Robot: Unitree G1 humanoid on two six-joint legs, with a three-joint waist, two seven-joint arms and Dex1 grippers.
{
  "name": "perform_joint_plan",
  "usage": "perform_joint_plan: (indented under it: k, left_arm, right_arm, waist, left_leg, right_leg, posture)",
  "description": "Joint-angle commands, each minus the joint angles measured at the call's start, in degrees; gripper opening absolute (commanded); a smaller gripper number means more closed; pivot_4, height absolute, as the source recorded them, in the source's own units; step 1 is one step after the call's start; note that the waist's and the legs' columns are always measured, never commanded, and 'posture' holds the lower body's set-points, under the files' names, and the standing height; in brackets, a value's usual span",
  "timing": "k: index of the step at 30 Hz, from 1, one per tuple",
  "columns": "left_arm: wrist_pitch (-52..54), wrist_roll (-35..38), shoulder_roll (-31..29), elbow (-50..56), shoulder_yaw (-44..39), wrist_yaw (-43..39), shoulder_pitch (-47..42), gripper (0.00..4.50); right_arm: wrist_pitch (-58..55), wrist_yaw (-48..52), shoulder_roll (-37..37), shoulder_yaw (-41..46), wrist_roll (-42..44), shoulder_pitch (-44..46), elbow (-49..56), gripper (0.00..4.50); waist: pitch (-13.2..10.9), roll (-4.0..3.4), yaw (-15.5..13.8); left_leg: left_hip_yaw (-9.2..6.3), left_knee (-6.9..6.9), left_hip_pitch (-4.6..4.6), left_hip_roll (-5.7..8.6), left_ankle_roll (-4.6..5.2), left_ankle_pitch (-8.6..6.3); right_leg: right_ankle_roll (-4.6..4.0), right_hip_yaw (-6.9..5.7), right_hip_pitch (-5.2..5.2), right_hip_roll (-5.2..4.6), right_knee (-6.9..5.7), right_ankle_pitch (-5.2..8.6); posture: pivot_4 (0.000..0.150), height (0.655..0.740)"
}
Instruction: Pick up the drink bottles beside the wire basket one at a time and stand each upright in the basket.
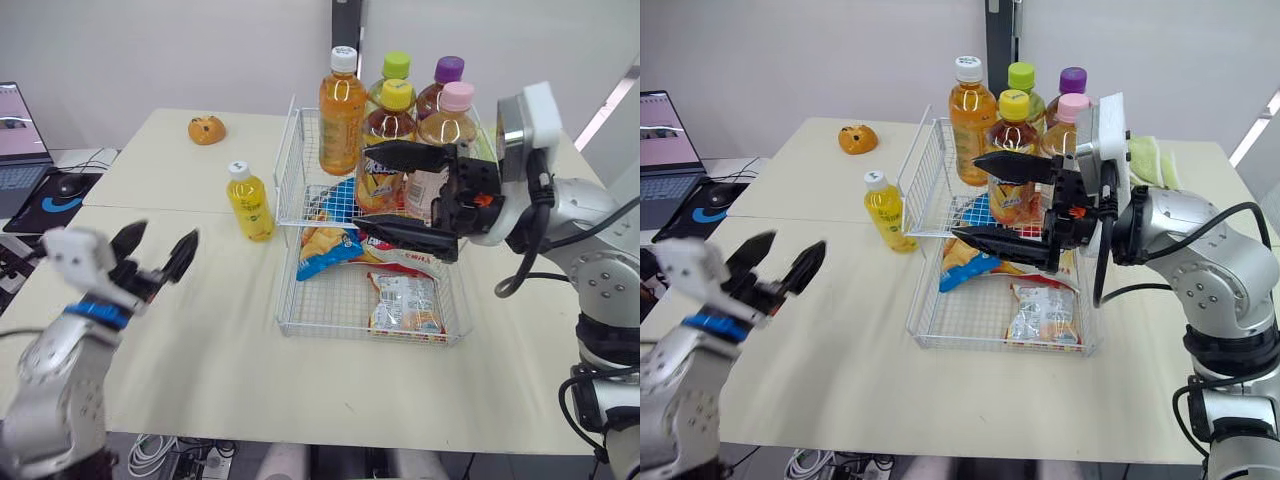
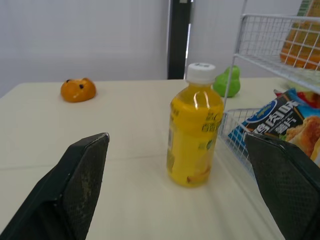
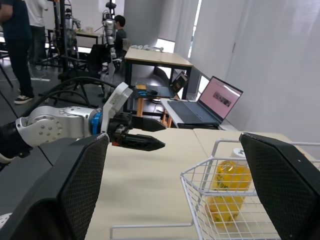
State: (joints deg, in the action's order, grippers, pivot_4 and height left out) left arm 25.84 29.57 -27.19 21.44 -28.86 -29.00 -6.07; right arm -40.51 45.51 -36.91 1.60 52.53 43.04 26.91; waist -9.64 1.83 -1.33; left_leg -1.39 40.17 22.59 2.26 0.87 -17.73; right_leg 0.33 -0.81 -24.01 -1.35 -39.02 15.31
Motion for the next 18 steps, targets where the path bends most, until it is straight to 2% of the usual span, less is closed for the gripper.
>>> perform_joint_plan:
  k: [1, 7, 14, 18]
  left_arm:
    - [-1.7, -3.1, -0.9, -5.9, 5.7, 0.9, -7.3, 4.49]
    - [-5.8, -6.8, -0.8, -18.3, 11.6, -0.2, -18.6, 4.49]
    - [-11.3, -10.3, 1.0, -32.7, 14.7, 1.0, -29.4, 4.49]
    - [-14.1, -11.8, 1.7, -37.7, 15.8, 1.1, -33.0, 4.49]
  right_arm:
    - [-0.8, -2.8, -2.0, 4.5, 1.4, -1.6, 4.5, 4.50]
    - [-3.3, -8.1, -5.5, 9.8, 4.9, -6.2, 10.7, 4.50]
    - [-4.7, -12.6, -9.4, 14.8, 10.6, -9.6, 14.9, 4.50]
    - [-4.6, -13.9, -10.2, 13.5, 10.3, -9.1, 14.1, 4.50]
  waist:
    - [0.0, 0.00, 0.0]
    - [0.0, 0.00, 0.3]
    - [0.0, 0.01, 0.1]
    - [0.0, 0.01, 0.1]
  left_leg:
    - [0.01, 0.00, 0.01, 0.00, -0.03, 0.02]
    - [0.04, -0.01, 0.12, -0.01, -0.18, 0.10]
    - [0.06, -0.01, 0.10, -0.01, -0.07, 0.05]
    - [0.07, 0.00, 0.11, 0.00, -0.19, 0.12]
  right_leg:
    - [0.00, 0.01, -0.01, 0.00, 0.01, 0.00]
    - [0.00, 0.02, -0.10, 0.02, 0.05, 0.00]
    - [0.01, 0.03, -0.09, 0.02, 0.03, 0.00]
    - [0.01, 0.04, -0.09, 0.02, 0.04, 0.00]
  posture:
    - [0.150, 0.7400]
    - [0.150, 0.7400]
    - [0.150, 0.7400]
    - [0.150, 0.7400]
